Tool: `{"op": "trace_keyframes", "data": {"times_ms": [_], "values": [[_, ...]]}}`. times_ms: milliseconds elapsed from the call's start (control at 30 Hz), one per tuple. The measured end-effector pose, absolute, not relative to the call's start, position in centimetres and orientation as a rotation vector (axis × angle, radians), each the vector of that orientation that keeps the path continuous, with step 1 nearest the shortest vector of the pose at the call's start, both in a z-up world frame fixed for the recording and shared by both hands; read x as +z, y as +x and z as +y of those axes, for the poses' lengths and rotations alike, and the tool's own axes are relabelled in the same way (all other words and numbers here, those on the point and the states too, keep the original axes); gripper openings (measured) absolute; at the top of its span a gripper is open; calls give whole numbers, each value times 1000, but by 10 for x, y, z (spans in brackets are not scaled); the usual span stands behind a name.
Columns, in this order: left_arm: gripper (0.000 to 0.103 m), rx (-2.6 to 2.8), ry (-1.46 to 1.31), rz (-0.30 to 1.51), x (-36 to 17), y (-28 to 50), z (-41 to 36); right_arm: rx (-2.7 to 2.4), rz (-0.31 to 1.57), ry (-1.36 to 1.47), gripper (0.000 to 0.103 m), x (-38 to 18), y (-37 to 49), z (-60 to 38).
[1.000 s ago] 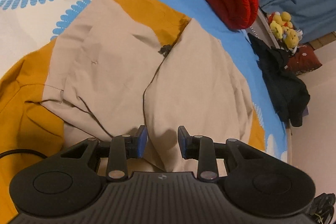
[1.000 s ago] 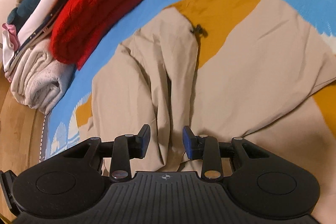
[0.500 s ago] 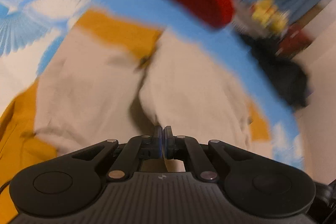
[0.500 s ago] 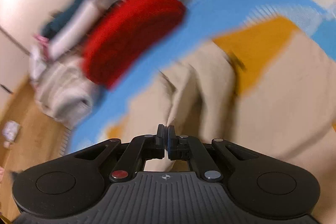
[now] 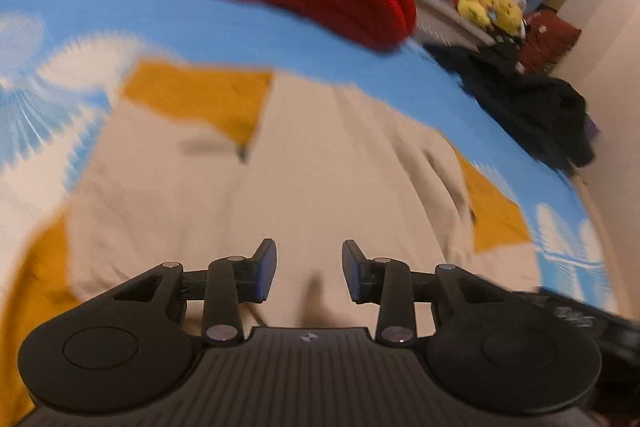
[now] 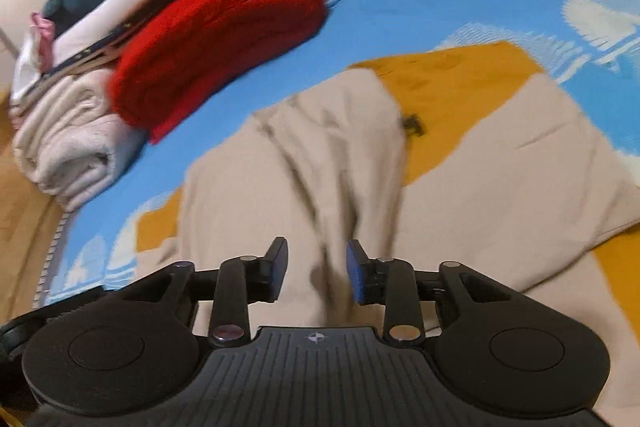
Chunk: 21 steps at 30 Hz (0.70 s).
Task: Fold large clothes
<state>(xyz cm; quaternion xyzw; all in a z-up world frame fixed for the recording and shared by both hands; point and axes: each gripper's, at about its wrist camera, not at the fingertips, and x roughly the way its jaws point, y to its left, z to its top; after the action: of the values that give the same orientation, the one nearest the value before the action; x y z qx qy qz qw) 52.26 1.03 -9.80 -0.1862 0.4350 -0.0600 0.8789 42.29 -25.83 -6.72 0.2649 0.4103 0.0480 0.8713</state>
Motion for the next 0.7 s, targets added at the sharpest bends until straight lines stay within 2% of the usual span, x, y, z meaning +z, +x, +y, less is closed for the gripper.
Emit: {"op": "trace_keyframes", "data": {"times_ms": [67, 133, 267, 400, 567, 633, 700], "values": [[42, -149, -424, 1056, -123, 530, 7, 107, 932, 594, 40, -83, 431, -260], [37, -103, -395, 1153, -140, 532, 6, 30, 1076, 609, 41, -106, 435, -265], [39, -130, -387, 1080, -118, 531, 3, -6, 1106, 657, 41, -112, 435, -277], [40, -90, -387, 987, -102, 530, 13, -33, 990, 539, 43, -85, 430, -275], [38, 15, -461, 1080, -124, 540, 41, -4, 856, 557, 44, -73, 427, -284], [38, 42, -462, 1115, -131, 540, 46, 36, 887, 592, 46, -80, 433, -280], [37, 49, -446, 1062, -119, 535, 43, -2, 1004, 609, 46, -98, 440, -282]]}}
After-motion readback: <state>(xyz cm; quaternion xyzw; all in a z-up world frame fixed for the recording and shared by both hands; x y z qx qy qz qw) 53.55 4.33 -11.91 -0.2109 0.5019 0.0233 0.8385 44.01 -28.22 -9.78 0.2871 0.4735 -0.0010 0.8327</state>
